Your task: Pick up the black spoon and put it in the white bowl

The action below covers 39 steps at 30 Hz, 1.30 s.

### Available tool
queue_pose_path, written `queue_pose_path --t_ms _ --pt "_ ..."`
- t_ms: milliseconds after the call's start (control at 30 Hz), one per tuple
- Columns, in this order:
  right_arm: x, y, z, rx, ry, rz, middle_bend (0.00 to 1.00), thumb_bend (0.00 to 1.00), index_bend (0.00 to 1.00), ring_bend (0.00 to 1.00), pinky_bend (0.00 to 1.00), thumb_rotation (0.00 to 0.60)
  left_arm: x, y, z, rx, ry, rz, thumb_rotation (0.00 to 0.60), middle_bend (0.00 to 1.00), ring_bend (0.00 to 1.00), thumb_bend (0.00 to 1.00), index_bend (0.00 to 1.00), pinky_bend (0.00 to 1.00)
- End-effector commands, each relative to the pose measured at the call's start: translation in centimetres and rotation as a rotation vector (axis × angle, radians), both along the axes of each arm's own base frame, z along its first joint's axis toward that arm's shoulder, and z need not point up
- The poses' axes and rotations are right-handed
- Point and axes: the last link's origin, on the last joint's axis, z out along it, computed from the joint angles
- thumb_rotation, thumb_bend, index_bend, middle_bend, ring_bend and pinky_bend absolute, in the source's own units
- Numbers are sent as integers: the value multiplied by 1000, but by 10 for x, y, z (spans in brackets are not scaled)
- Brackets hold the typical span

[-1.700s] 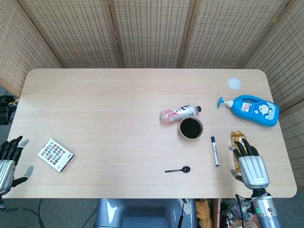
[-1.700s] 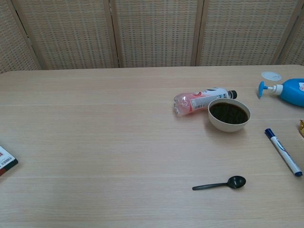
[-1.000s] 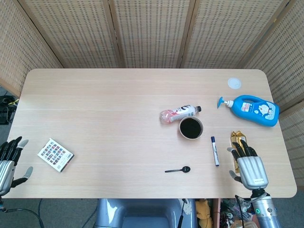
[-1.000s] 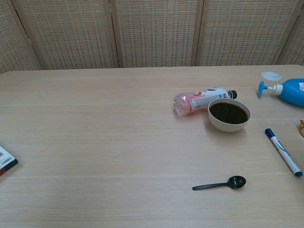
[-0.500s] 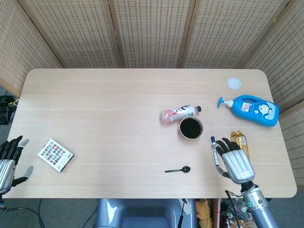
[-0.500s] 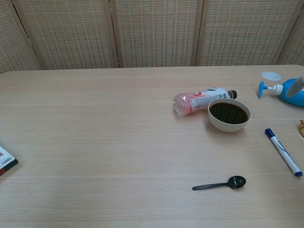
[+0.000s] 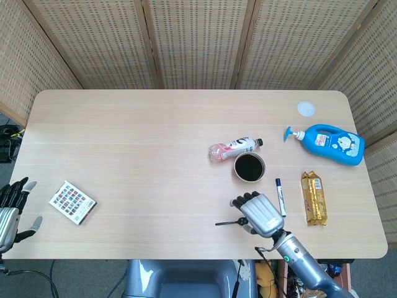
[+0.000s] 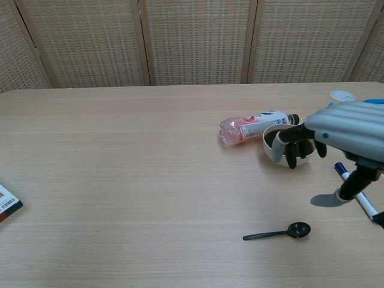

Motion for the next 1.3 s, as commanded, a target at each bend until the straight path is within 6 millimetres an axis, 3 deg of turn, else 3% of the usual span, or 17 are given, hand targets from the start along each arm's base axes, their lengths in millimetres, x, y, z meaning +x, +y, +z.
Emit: queue_pose_path --t_ms 33,200,667,900,1300 --pt "8 -3 -15 36 18 8 583 341 394 525 602 600 -1 3 1 6 3 4 600 0 0 362 58 0" --pt "13 -9 -34 80 30 -8 688 341 407 662 667 600 0 8 -1 -3 10 -4 600 0 0 362 58 0" --pt "28 -18 -71 114 35 -26 843 346 448 859 883 600 3 16 -1 -2 11 -23 600 0 0 363 58 0" --pt "30 -17 -88 138 39 -29 865 427 474 881 905 600 6 23 10 28 41 -40 600 0 0 362 58 0" --pt "18 -20 -111 151 86 -59 873 489 503 886 913 600 4 23 6 14 37 -20 600 0 0 362 58 0"
